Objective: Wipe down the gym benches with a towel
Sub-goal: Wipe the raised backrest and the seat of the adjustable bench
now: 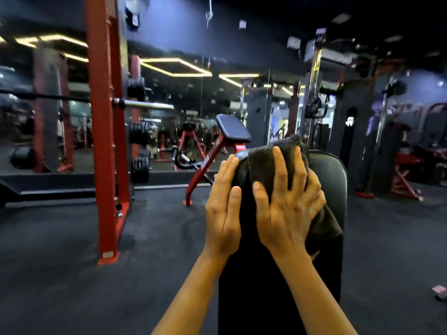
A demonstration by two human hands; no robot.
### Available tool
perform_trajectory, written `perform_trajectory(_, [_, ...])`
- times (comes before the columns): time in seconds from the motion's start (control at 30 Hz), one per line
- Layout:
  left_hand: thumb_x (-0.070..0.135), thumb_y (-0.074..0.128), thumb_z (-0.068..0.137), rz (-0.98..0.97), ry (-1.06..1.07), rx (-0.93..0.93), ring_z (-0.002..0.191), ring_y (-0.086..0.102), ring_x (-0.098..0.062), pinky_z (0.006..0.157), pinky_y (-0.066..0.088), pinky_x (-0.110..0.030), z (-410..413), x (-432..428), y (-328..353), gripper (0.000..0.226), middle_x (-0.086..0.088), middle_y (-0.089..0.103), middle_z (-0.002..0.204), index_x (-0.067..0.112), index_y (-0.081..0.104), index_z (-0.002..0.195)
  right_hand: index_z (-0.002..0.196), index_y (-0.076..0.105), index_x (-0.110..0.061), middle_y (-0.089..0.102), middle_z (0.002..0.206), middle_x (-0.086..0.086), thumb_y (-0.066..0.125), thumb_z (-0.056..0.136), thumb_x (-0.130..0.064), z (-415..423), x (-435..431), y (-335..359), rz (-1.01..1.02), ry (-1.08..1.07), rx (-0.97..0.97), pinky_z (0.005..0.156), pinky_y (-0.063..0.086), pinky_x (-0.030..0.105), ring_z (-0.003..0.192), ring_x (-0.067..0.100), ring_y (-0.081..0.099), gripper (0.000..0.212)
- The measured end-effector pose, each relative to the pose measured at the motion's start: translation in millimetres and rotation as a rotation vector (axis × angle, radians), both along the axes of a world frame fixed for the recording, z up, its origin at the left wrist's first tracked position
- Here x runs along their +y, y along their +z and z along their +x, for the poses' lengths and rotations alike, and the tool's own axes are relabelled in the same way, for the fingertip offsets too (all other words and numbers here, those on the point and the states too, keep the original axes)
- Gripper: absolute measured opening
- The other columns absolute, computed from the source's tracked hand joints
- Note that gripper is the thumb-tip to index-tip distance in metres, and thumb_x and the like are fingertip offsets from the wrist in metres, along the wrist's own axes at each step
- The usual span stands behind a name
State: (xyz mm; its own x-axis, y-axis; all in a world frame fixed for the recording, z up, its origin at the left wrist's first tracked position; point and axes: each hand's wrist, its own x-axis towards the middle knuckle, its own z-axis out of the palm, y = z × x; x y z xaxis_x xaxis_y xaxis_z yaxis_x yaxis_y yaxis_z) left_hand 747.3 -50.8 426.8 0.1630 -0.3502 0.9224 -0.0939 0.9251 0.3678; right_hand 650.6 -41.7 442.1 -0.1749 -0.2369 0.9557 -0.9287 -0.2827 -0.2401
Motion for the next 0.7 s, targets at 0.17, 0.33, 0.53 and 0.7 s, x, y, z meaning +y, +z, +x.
perform_trajectory(0.17, [0.034, 0.033, 0.094, -0.004, -0.023, 0.009, 0.137, 0.032, -0.005, 0.114, 0.025, -0.027, 1.9, -1.9, 0.3, 0.043, 0.008, 0.042, 0.143, 0.022, 0.041, 0.135, 0.140, 0.027, -0.025, 0.034, 0.152, 0.009, 0.033, 0.090, -0.051, 0.9, 1.5, -0.2, -0.031, 0.036, -0.018, 0.095, 0.031, 0.065, 0.125, 0.038, 0.034, 0.057])
perform_trajectory(0.33, [0.037, 0.031, 0.094, 0.013, -0.074, 0.075, 0.136, 0.036, -0.010, 0.114, 0.028, -0.041, 0.7, 3.6, -2.6, 0.044, 0.002, 0.045, 0.142, 0.023, 0.044, 0.133, 0.142, 0.033, -0.035, 0.033, 0.153, 0.007, 0.037, 0.091, -0.056, -9.4, 8.0, -10.5, -0.089, 0.056, 0.148, 0.096, 0.035, 0.061, 0.127, 0.035, 0.037, 0.055])
perform_trajectory(0.53, [0.035, 0.035, 0.094, -0.008, 0.108, -0.096, 0.142, 0.018, -0.001, 0.116, 0.017, -0.024, 1.6, -0.5, -21.1, 0.050, 0.015, 0.023, 0.151, 0.031, 0.021, 0.142, 0.138, 0.041, -0.037, 0.041, 0.149, 0.009, 0.043, 0.091, -0.053, -59.2, 6.6, -79.0, -0.108, 0.030, 0.150, 0.086, 0.042, 0.057, 0.115, 0.040, 0.051, 0.050])
perform_trajectory(0.7, [0.019, 0.037, 0.097, 0.018, 0.141, -0.093, 0.141, 0.016, 0.001, 0.114, 0.016, -0.015, -0.9, 3.7, -22.4, 0.050, 0.012, 0.021, 0.152, 0.030, 0.019, 0.142, 0.145, 0.033, -0.038, 0.026, 0.155, 0.006, 0.027, 0.086, -0.063, -49.2, -5.1, 1.4, 0.032, 0.072, -0.240, 0.099, 0.029, 0.060, 0.128, 0.038, 0.033, 0.064])
